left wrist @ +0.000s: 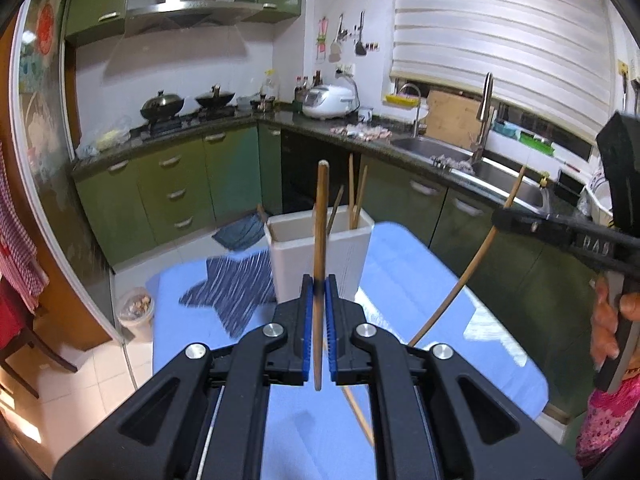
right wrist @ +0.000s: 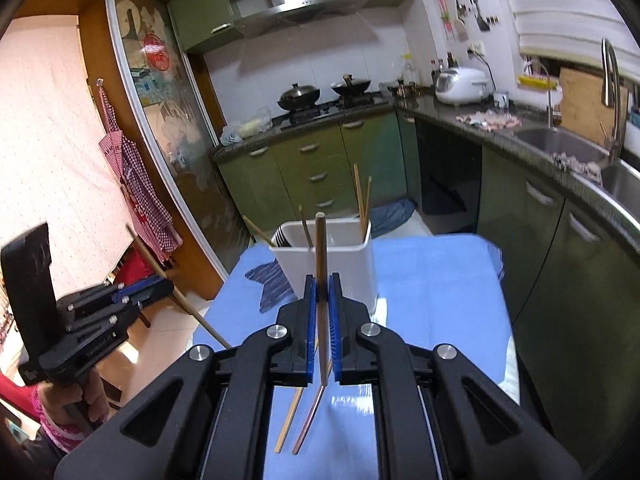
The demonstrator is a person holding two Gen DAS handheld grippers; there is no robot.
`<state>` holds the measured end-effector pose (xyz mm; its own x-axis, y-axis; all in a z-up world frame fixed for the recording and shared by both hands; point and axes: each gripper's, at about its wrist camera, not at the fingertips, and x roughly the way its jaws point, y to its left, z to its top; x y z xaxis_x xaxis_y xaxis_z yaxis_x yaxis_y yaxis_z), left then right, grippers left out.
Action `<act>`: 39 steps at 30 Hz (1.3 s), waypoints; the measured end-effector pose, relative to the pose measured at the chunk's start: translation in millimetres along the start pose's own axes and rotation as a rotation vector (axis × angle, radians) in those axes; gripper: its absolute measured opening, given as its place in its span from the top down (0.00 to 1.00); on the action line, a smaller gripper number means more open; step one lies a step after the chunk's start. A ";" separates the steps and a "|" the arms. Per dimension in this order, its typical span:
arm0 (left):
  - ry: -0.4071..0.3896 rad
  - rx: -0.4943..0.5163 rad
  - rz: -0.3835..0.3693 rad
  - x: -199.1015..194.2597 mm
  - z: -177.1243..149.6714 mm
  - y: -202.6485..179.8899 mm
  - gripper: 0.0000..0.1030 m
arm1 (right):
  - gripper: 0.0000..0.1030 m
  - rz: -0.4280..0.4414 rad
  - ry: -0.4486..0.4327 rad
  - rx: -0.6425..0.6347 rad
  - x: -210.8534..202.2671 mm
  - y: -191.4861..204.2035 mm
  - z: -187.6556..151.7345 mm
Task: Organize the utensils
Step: 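Carry both held chopsticks up over the white holder, then open the left tool over the white holder while the right tool releases its chopstick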
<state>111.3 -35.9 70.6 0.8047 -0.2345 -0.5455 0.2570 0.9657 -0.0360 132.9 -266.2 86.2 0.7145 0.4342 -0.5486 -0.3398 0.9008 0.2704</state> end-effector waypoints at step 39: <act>-0.044 -0.024 0.081 113.0 78.6 22.4 0.68 | 0.93 -0.020 -0.065 -0.010 17.9 -18.2 51.2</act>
<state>250.0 -49.6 73.9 0.8449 -0.1598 -0.5105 0.1780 0.9839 -0.0132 183.2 -275.2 111.9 0.7591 0.4150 -0.5014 -0.3311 0.9095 0.2515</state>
